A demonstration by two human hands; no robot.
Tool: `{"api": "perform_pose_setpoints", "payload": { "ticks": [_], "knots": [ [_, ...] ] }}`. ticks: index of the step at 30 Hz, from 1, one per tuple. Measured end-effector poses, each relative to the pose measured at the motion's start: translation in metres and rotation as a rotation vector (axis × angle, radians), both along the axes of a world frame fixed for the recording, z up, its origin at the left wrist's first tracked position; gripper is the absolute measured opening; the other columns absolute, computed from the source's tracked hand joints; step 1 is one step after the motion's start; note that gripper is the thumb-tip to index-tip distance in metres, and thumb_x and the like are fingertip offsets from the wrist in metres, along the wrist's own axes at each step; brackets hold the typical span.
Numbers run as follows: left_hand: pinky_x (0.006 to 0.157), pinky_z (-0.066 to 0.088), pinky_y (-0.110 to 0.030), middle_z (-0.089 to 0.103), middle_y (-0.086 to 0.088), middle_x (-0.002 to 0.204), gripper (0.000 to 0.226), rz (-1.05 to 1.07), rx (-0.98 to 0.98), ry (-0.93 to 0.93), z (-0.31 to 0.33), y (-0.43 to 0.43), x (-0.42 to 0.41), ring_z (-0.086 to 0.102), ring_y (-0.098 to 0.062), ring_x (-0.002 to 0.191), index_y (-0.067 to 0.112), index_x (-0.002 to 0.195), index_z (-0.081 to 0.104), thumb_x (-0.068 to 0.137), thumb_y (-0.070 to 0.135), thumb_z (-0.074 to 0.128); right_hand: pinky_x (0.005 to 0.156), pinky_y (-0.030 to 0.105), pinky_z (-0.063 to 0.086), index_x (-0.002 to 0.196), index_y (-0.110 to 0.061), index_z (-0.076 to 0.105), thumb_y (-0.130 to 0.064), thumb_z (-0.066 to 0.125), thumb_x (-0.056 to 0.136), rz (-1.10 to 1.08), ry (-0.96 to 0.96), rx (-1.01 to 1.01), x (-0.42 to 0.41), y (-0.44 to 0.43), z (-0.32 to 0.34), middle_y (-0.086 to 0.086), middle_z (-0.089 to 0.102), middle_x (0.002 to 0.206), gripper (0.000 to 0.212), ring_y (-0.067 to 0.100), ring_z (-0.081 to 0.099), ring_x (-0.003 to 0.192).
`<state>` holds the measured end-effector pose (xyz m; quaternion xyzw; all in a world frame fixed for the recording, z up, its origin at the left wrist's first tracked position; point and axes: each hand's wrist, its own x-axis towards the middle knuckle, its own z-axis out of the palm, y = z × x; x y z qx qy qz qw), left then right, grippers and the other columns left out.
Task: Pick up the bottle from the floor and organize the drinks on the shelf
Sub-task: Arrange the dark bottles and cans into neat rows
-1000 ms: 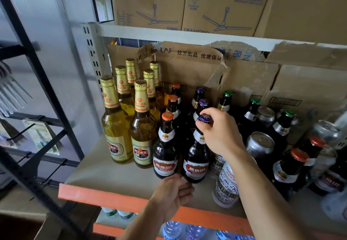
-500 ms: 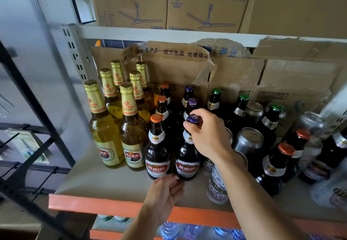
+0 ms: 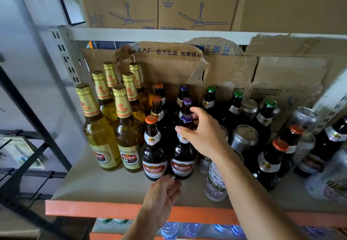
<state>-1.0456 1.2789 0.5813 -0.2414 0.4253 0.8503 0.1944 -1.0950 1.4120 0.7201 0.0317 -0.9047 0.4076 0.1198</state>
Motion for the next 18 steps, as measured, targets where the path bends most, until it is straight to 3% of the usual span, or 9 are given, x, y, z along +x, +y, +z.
{"api": "perform_pose_setpoints", "payload": {
  "ticks": [2,4,5,7,9,18],
  "knots": [
    [0.078,0.05,-0.035,0.065,-0.019,0.107,0.021,-0.017,0.005,0.002,0.0,0.0,0.001,0.062,-0.028,0.101,0.001,0.112,0.057,0.093,0.005,0.047,0.095,0.025,0.031,0.151,-0.021,0.024,-0.047,0.075,0.076,0.007,-0.125,-0.018,-0.006,0.004,0.004,-0.001,0.042,0.146,0.095,0.019,0.041,0.133],
    [0.075,0.051,-0.034,0.065,-0.018,0.104,0.015,-0.028,0.001,0.004,0.0,0.0,0.002,0.062,-0.028,0.098,0.003,0.104,0.059,0.093,0.005,0.048,0.104,0.029,0.031,0.151,-0.021,0.024,-0.045,0.079,0.071,0.037,-0.244,-0.12,-0.013,0.004,0.007,-0.001,0.042,0.147,0.1,0.02,0.04,0.135],
    [0.075,0.051,-0.034,0.065,-0.018,0.102,0.014,-0.029,-0.003,0.004,0.0,-0.001,0.001,0.062,-0.028,0.096,0.004,0.1,0.06,0.093,0.005,0.048,0.107,0.034,0.036,0.145,-0.019,0.034,-0.041,0.081,0.069,0.054,-0.281,-0.189,-0.016,0.003,0.008,0.001,0.049,0.141,0.091,0.021,0.046,0.129],
    [0.075,0.052,-0.034,0.065,-0.017,0.098,0.014,-0.026,-0.015,0.002,0.0,-0.001,0.0,0.063,-0.027,0.092,0.003,0.098,0.061,0.092,0.004,0.048,0.099,0.043,0.048,0.121,-0.017,0.053,-0.033,0.083,0.068,0.061,-0.327,-0.259,-0.021,-0.001,0.006,0.002,0.063,0.119,0.063,0.02,0.06,0.11],
    [0.074,0.052,-0.034,0.066,-0.017,0.099,0.016,-0.032,-0.026,-0.002,0.0,0.0,-0.001,0.063,-0.026,0.092,0.003,0.102,0.06,0.092,0.004,0.048,0.091,0.042,0.053,0.106,-0.016,0.058,-0.028,0.083,0.067,0.054,-0.352,-0.271,-0.023,-0.003,0.001,0.004,0.067,0.105,0.048,0.019,0.065,0.096],
    [0.08,0.049,-0.033,0.06,-0.011,0.092,0.016,-0.019,-0.031,0.042,0.002,0.003,0.002,0.06,-0.023,0.09,0.011,0.085,0.056,0.093,0.003,0.046,0.08,0.042,0.057,0.089,-0.016,0.063,-0.028,0.075,0.061,0.043,-0.303,-0.253,-0.021,-0.005,-0.004,0.007,0.071,0.089,0.033,0.022,0.068,0.082]
  ]
}}
